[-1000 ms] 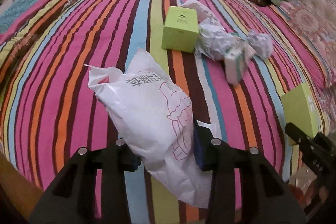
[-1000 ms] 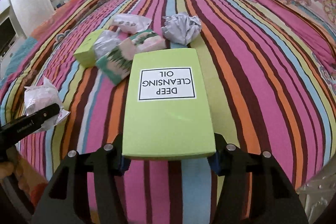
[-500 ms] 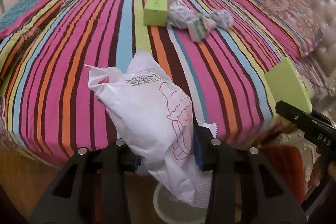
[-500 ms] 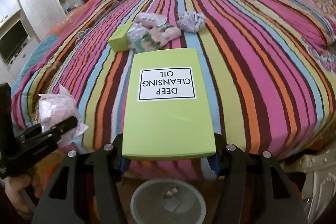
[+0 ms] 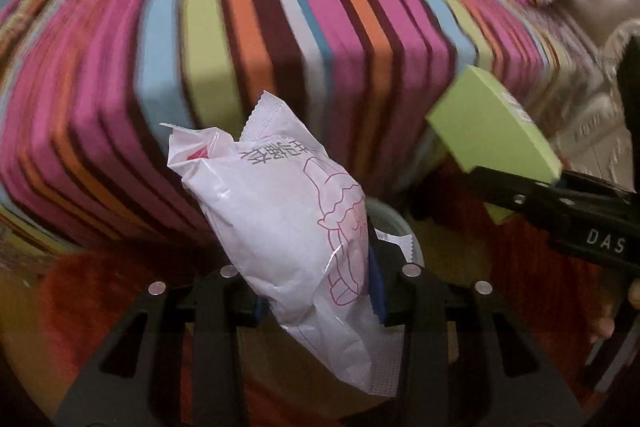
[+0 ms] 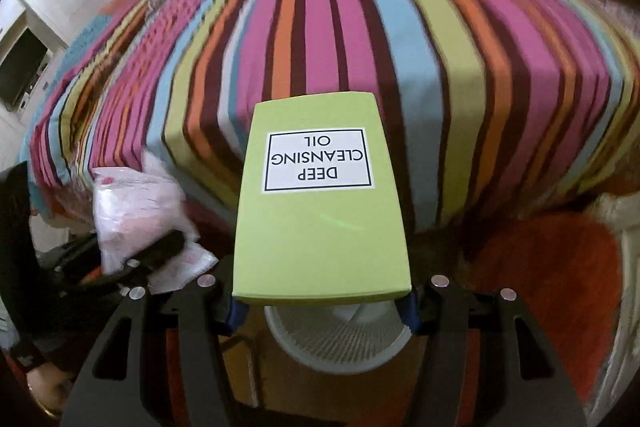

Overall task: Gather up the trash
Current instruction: 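Carry the green box and white wrapper down over the wastebasket, then open both grippers to drop the box and wrapper into the wastebasket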

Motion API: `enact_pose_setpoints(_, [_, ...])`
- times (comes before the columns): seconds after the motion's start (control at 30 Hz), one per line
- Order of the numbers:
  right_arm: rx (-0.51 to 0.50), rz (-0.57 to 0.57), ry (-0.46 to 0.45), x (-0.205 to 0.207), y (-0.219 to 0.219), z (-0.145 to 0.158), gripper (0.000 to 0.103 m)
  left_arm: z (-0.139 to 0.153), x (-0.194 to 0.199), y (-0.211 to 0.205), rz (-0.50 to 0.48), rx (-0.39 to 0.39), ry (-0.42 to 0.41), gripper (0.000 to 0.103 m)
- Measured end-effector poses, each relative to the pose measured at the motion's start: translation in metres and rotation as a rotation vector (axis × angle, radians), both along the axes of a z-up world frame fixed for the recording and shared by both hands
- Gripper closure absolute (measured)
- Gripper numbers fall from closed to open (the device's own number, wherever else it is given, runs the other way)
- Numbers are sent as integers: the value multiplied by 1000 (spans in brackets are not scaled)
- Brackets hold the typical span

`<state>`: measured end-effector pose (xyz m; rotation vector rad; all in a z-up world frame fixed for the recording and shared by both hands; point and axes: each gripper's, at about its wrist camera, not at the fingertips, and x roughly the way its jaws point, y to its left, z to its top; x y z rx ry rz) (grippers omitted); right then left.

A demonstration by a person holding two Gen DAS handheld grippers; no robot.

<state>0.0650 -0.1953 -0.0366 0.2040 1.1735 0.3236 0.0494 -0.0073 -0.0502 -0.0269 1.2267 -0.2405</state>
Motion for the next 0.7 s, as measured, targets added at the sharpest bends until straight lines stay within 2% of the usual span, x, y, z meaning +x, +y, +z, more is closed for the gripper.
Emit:
enact_pose_setpoints(0.17, [-43, -14, 145, 5, -1, -39, 48, -46, -4, -11, -33, 14, 169, 65])
enact_pose_setpoints(0.33, [-41, -6, 308, 16, 5, -76, 48, -78, 9, -16, -43, 51, 284, 65])
enact_pose_setpoints(0.43, [-15, -48, 415, 32, 5, -103, 48, -100, 18, -24, -56, 69, 355, 65])
enact_pose_setpoints(0.53, [-19, -80, 485, 46, 6, -123, 48, -127, 27, -29, -50, 83, 432, 65])
enact_pose_setpoints(0.7, [-71, -89, 529, 55, 14, -140, 48, -152, 28, -40, -53, 119, 486, 65])
